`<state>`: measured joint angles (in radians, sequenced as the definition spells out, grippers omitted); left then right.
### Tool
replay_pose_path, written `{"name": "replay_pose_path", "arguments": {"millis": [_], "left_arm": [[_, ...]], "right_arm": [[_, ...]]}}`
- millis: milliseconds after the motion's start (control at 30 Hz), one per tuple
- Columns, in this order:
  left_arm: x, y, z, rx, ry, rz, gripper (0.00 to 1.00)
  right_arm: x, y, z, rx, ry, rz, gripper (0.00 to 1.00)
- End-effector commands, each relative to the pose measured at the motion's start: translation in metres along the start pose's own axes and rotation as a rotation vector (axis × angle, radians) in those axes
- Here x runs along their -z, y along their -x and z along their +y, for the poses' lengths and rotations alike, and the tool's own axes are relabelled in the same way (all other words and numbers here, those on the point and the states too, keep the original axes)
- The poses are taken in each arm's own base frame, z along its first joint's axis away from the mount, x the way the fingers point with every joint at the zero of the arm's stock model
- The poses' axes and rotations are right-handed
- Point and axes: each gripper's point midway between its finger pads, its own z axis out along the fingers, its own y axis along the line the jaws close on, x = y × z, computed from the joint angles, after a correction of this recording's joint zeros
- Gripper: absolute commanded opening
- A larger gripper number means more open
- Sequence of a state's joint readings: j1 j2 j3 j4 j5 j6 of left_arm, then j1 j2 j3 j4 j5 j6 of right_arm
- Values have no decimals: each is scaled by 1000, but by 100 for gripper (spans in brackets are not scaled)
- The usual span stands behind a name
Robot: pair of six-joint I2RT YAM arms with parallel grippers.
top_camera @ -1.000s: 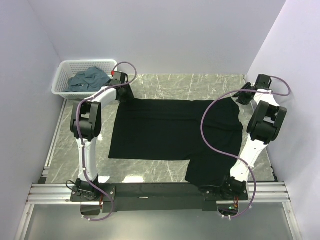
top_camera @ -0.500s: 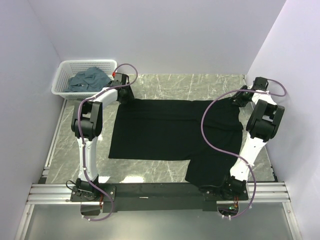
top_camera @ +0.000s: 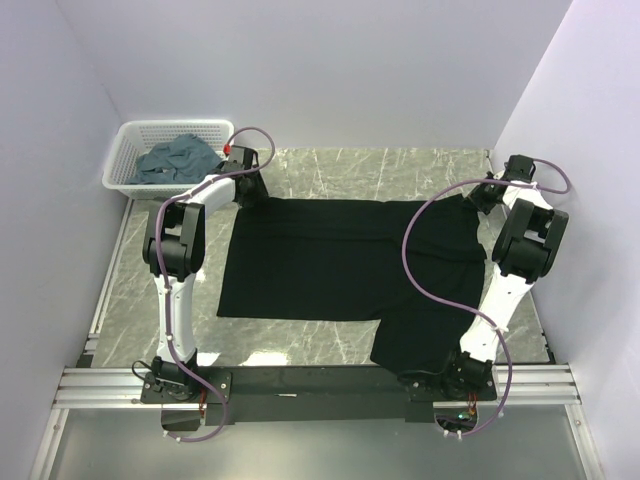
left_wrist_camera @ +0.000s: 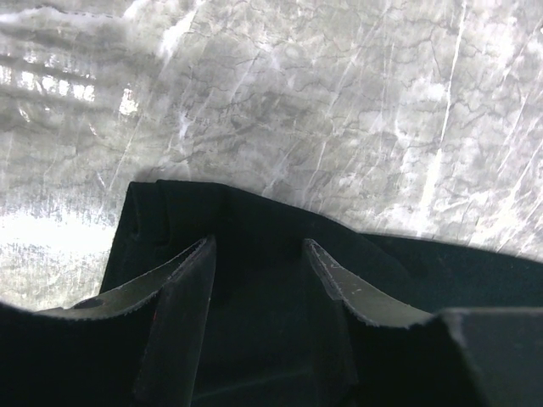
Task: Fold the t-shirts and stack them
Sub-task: Fold the tshirt
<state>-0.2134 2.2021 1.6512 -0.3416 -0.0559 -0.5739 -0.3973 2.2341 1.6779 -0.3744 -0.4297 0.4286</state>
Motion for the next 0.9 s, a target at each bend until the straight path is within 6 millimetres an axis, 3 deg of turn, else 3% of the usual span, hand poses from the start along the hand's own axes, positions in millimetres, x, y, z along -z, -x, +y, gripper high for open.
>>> {"name": "replay_pose_path", "arguments": {"millis": [0,233,633,867], "left_arm": [[-11,-29,39,39,141,88,51],[-10,-28,53,84,170,105,50],[-10,-27,56,91,185,106,51],[-10,-26,57,94,190,104,50]], "right_arm": [[25,33,4,4,-17,-116,0],[48,48,-12,-64,-43,-225,0],[67,38,-24,-109,-112,-254,0],[77,19,-36,-163,-167,-262,0]]}}
